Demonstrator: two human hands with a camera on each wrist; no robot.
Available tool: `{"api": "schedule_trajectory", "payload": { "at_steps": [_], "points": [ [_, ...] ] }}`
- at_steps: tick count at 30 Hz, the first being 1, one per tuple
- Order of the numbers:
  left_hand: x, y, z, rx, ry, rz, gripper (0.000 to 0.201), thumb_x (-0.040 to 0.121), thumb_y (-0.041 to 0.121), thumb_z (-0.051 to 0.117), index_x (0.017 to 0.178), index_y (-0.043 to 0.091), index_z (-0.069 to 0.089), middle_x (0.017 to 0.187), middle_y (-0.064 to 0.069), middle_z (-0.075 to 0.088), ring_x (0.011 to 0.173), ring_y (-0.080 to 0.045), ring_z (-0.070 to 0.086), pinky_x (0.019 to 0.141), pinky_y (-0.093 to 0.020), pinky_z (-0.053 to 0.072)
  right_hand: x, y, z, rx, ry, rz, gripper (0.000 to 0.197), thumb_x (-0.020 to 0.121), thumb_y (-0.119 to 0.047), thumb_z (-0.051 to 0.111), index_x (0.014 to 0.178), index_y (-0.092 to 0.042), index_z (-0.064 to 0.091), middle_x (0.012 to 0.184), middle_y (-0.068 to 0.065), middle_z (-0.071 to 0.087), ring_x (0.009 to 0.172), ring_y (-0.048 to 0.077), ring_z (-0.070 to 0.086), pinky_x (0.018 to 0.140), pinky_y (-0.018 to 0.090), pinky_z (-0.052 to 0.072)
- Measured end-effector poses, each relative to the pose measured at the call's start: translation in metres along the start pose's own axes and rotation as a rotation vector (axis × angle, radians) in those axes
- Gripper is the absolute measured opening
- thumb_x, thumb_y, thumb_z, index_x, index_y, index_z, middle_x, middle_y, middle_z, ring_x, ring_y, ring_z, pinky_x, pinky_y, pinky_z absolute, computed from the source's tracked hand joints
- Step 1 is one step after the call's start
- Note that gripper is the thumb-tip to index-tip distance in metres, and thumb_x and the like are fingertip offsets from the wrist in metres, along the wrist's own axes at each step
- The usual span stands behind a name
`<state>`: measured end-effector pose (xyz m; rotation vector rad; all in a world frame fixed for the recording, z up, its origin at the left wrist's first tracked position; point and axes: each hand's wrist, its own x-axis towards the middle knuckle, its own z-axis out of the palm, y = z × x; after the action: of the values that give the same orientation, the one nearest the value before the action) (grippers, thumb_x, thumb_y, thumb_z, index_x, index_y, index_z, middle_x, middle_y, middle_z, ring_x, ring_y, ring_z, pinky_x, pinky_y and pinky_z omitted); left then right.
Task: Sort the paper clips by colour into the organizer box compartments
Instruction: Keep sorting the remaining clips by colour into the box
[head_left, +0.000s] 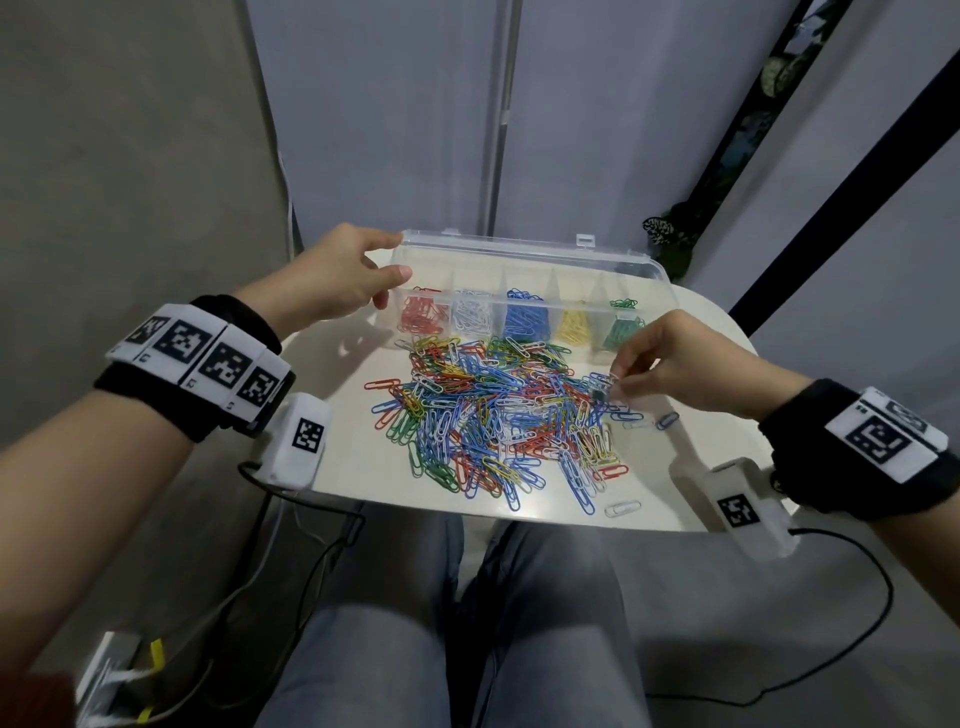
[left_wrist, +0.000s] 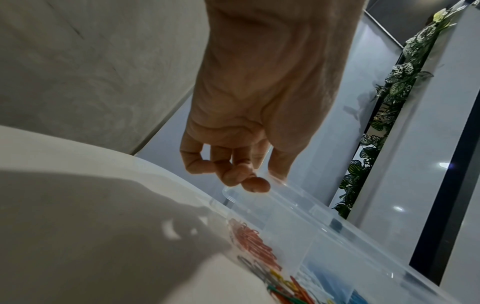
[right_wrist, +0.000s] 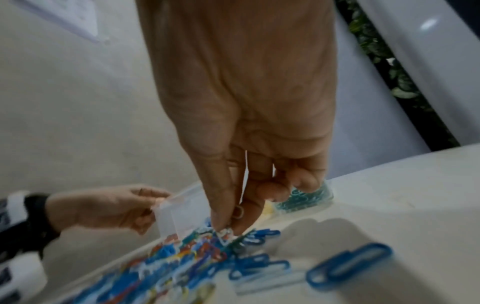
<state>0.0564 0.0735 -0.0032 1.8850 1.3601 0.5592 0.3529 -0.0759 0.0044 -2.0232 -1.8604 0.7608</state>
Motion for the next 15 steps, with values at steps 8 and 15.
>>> {"api": "schedule_trajectory", "payload": {
  "at_steps": [8, 15],
  "points": [
    [-0.002, 0.001, 0.0, -0.006, -0.004, 0.005, 0.055, 0.096, 0.028, 0.059, 0.146, 0.015, 0.041, 0.06, 0.0, 0.059, 0.054, -0.007, 0.046, 0.058, -0.025, 0.037, 0.003, -0.012, -0.018, 0.372, 0.072, 0.046, 0.008, 0.069, -0.001, 0.081, 0.068, -0.004, 0.073, 0.062, 0.008, 0.066, 0.055, 0.011, 0.045, 0.051, 0.021, 0.033],
    [-0.004, 0.003, -0.001, -0.014, -0.017, -0.003, 0.055, 0.097, 0.028, 0.057, 0.147, 0.016, 0.039, 0.063, -0.001, 0.06, 0.056, -0.008, 0.046, 0.058, -0.026, 0.037, 0.039, -0.067, -0.019, 0.386, 0.255, -0.029, 0.009, 0.071, -0.002, 0.08, 0.07, -0.003, 0.072, 0.047, -0.008, 0.062, 0.042, -0.001, 0.043, 0.045, 0.011, 0.031]
  ]
}}
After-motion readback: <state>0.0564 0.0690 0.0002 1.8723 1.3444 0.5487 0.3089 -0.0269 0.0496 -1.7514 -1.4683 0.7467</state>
